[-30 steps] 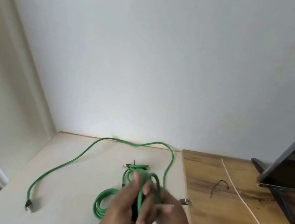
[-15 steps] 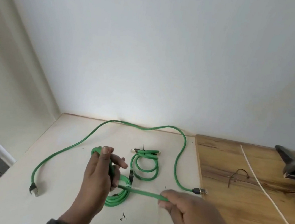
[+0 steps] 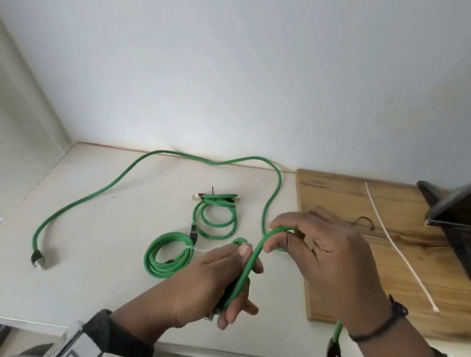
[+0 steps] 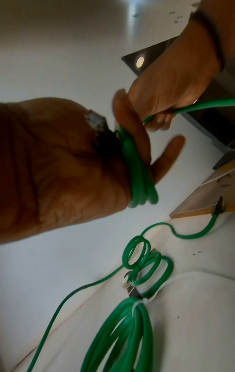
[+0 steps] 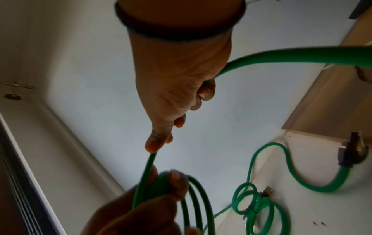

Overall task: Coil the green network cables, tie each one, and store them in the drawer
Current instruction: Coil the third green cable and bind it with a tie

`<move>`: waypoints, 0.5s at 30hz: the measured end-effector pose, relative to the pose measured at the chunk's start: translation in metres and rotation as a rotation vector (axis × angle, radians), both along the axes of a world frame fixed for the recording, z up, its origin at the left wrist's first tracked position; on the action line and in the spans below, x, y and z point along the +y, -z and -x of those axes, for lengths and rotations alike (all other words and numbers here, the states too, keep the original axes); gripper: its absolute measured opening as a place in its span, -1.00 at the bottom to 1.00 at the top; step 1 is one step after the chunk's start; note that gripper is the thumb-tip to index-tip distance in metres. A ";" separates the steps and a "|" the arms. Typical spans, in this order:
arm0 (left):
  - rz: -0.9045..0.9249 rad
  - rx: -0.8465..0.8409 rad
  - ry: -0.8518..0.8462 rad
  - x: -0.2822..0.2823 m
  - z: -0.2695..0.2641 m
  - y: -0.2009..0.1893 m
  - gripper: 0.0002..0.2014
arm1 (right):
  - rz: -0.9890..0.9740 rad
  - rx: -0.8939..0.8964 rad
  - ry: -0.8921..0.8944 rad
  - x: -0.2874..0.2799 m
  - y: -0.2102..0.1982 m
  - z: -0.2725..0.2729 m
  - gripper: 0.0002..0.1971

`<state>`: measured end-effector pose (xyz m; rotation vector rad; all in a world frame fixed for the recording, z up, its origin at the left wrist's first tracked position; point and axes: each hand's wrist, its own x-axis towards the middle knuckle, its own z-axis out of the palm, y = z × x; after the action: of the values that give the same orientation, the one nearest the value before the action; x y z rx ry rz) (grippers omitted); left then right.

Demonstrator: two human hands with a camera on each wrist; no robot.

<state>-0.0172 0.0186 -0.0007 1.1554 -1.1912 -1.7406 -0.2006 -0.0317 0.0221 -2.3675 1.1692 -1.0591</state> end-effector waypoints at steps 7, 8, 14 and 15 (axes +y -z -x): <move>-0.137 0.311 0.099 -0.001 0.003 -0.002 -0.41 | -0.403 -0.297 -0.031 0.000 0.036 -0.015 -0.70; -0.167 0.384 0.112 -0.001 0.001 -0.002 -0.44 | -0.499 -0.329 -0.078 0.001 0.037 -0.019 -0.72; -0.285 0.754 0.284 -0.006 -0.015 -0.001 -0.60 | -1.152 -0.706 -0.406 -0.003 0.023 -0.008 -0.54; -0.300 0.772 0.301 -0.006 -0.017 -0.001 -0.61 | -1.201 -0.715 -0.479 -0.006 0.021 -0.003 -0.47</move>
<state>0.0001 0.0121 0.0002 0.3601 -0.6537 -2.3423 -0.1975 -0.0377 0.0007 -1.0753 0.5936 -0.6192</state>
